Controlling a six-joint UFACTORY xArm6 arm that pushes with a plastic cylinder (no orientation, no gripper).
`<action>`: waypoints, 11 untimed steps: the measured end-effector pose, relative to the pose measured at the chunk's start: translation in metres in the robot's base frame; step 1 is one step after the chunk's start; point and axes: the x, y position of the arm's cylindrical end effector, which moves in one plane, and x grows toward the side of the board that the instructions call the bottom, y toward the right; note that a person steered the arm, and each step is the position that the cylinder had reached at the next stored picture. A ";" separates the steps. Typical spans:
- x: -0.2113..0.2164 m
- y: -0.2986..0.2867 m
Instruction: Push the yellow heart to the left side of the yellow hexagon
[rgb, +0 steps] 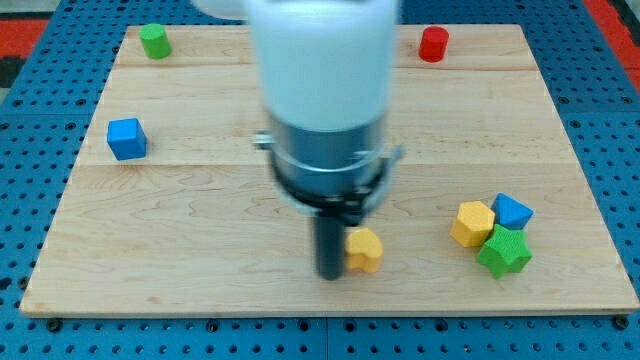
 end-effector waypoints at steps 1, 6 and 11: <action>0.006 0.080; -0.019 0.045; -0.038 0.061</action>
